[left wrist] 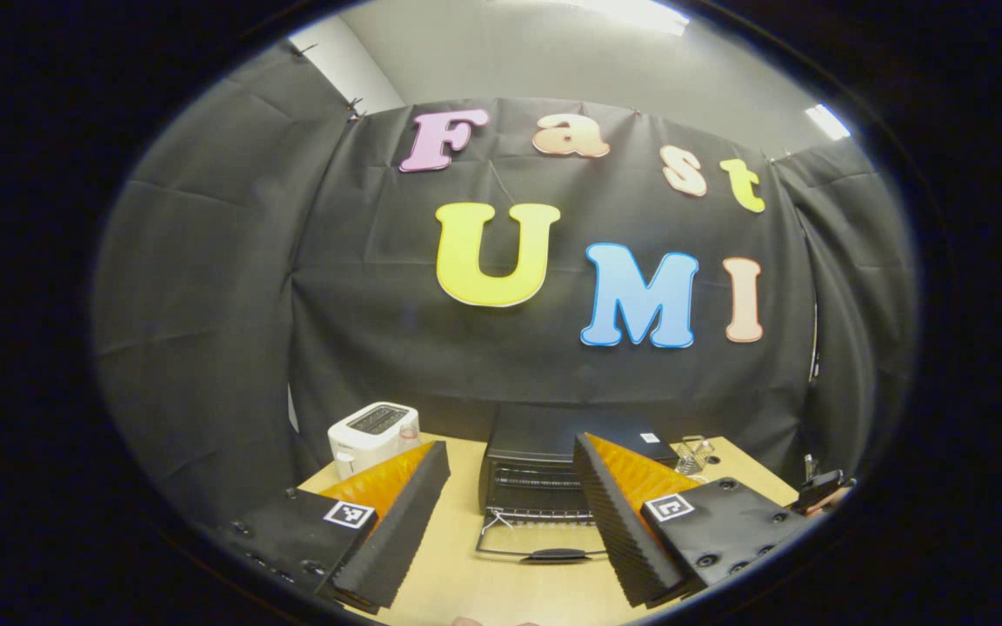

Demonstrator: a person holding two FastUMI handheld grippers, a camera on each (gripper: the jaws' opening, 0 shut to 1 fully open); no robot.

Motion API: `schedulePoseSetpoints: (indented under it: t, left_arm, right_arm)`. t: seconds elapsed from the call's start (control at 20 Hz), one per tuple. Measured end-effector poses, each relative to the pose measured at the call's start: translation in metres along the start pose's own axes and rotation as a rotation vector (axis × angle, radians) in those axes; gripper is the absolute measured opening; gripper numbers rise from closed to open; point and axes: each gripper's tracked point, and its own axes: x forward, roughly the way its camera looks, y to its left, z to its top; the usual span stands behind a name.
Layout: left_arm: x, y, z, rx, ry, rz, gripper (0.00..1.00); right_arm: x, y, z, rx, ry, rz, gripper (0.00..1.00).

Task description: Open the electric oven with the left hand, put the food in, and close the electric oven.

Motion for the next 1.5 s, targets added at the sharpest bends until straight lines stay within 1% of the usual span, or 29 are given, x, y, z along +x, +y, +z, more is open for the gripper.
schedulePoseSetpoints:
  t: [0.2,0.3,0.5,0.75,0.85,0.95,1.1,1.15,1.2,1.3,1.35,1.4,1.5]
  left_arm:
    - [-0.001,0.002,0.007,-0.003,-0.017,-0.003,1.0]
    - [-0.001,0.006,0.01,-0.004,-0.023,-0.002,1.0]
    - [-0.005,0.018,0.014,-0.024,-0.033,0.008,1.0]
    - [-0.01,0.042,0.016,-0.024,-0.035,0.022,1.0]
    - [-0.012,0.053,0.017,-0.028,-0.032,0.028,1.0]
    - [-0.015,0.069,0.016,-0.026,-0.027,0.041,1.0]
    - [-0.024,0.095,0.013,-0.035,-0.013,0.072,1.0]
    - [-0.028,0.104,0.011,-0.039,-0.007,0.085,1.0]
    - [-0.033,0.112,0.01,-0.038,-0.004,0.098,0.97]
    - [-0.039,0.127,0.006,-0.03,0.005,0.127,0.97]
    - [-0.044,0.136,0.004,-0.027,0.012,0.142,1.0]
    - [-0.046,0.143,0.002,-0.026,0.02,0.157,0.97]
    - [-0.052,0.159,0.0,-0.028,0.031,0.185,0.97]
  right_arm:
    - [-0.001,0.043,-0.02,0.04,-0.027,0.038,0.0]
    - [0.003,0.065,-0.029,0.065,-0.042,0.043,0.0]
    - [0.016,0.109,-0.047,0.16,-0.075,0.054,0.0]
    - [0.066,0.142,-0.057,0.267,-0.131,0.012,0.0]
    - [0.091,0.152,-0.054,0.3,-0.163,-0.017,0.0]
    - [0.11,0.166,-0.047,0.317,-0.207,-0.017,0.0]
    - [0.141,0.184,-0.036,0.365,-0.269,-0.042,0.0]
    - [0.15,0.19,-0.034,0.398,-0.279,-0.038,0.0]
    - [0.16,0.198,-0.033,0.426,-0.296,-0.029,0.0]
    - [0.176,0.205,-0.024,0.456,-0.362,-0.035,0.01]
    - [0.184,0.206,-0.022,0.478,-0.39,-0.052,0.0]
    - [0.192,0.207,-0.018,0.498,-0.414,-0.063,0.0]
    - [0.209,0.208,-0.019,0.508,-0.424,-0.092,0.01]
